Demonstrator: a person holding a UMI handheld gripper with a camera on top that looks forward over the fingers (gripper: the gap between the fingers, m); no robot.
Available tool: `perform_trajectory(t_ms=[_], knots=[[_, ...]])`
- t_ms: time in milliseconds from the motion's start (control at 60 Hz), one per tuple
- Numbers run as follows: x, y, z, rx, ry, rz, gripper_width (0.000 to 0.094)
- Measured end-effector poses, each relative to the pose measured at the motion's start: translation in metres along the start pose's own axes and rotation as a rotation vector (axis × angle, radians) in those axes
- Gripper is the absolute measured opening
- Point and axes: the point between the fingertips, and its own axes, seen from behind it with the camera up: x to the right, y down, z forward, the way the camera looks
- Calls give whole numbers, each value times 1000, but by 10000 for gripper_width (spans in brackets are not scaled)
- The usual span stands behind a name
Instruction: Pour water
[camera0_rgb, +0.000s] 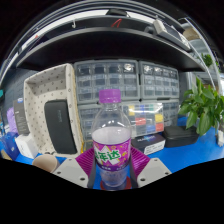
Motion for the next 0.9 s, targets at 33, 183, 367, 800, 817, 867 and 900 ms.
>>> perform_trajectory(t_ms=[33, 183, 367, 800, 817, 867, 900], knots=[[-1, 5, 0, -23, -2, 10, 564], [4, 30, -13, -132, 38, -24, 662], [-6, 40, -69, -149, 64, 4, 662], [-82, -9, -222, -179, 7, -31, 660], [-85, -10, -225, -181, 4, -35, 660], [-94, -16, -234, -181, -11, -44, 660], [-100, -20, -240, -183, -23, -46, 659]])
